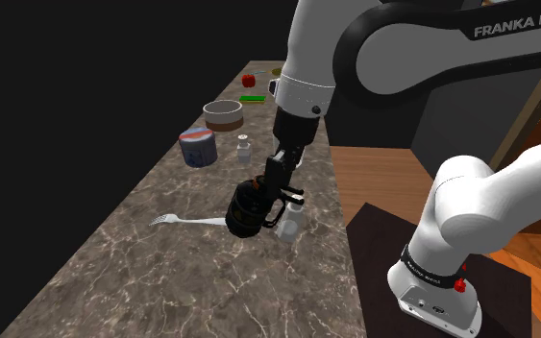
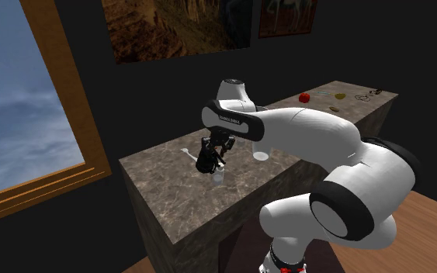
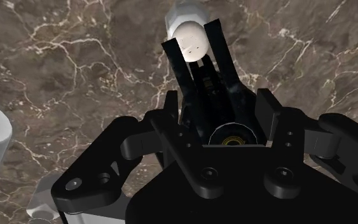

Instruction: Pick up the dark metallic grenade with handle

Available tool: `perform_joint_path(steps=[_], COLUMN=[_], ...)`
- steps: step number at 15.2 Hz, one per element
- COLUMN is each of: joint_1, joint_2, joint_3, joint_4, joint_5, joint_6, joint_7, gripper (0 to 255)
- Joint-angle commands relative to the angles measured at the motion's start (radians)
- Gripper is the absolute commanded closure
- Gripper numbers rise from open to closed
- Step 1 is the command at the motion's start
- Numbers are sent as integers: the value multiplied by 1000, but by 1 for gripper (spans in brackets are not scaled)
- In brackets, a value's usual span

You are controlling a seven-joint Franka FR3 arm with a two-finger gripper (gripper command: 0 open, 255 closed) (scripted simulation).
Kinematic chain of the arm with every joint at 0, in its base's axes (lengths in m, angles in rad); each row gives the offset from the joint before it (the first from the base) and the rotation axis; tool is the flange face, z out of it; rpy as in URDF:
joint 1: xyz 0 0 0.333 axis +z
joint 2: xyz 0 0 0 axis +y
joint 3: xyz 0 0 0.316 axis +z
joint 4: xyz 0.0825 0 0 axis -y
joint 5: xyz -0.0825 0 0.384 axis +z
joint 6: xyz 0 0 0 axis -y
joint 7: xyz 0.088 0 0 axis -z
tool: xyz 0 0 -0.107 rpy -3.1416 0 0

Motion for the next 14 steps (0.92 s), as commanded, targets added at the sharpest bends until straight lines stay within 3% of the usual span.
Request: perform_joint_path(steps=[1, 4, 14], joint_1=[-1, 0, -14], joint_2=[1, 2, 7], joint_3=[0, 1, -27], joint_4=[-1, -1, 134], joint_5=[-1, 0, -32], joint_6=[0, 2, -126], joint_7=[0, 1, 20], gripper=[255, 255, 255])
